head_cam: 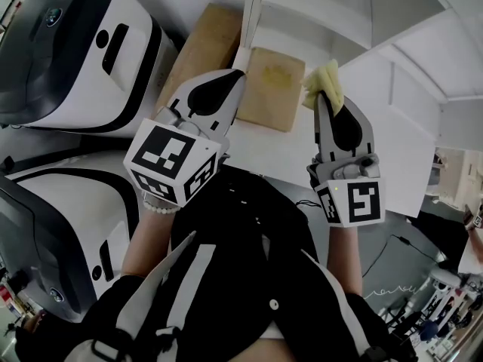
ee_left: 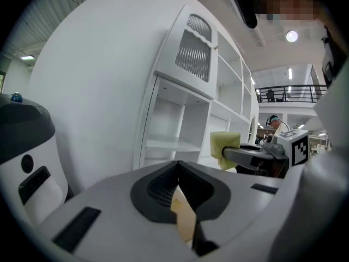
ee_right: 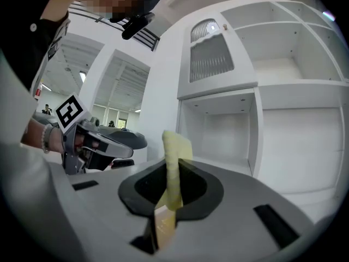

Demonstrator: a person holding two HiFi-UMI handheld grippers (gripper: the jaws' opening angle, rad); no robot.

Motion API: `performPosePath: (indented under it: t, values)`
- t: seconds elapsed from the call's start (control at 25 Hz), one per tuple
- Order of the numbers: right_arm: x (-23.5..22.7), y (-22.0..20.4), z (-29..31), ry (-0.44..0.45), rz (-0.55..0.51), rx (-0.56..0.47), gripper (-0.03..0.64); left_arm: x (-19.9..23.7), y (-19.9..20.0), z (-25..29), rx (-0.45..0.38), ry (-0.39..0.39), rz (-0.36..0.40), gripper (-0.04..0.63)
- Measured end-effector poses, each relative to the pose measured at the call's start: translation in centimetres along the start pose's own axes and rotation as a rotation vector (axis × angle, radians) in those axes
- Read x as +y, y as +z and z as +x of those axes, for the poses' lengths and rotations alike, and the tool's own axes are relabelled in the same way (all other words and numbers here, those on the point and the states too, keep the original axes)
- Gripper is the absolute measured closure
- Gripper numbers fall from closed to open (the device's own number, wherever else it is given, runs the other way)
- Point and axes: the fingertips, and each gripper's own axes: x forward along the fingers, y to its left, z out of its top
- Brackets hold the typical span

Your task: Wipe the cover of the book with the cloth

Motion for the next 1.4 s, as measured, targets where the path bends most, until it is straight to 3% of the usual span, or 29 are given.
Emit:
performPosePath:
  t: [0.68,1.4]
  values:
    - [0.1,0.1,0.1,0.020,0.006,0.008,0.580,-1.4,2.2,-0.6,-0.053,-0.031,-0.001,0.594]
    - [1.6,-0.4,0.5,0.076,-0.026,0.033,0.580,-2.2,2.4,-0.6,-0.048,-0.053,-0.001,0.594]
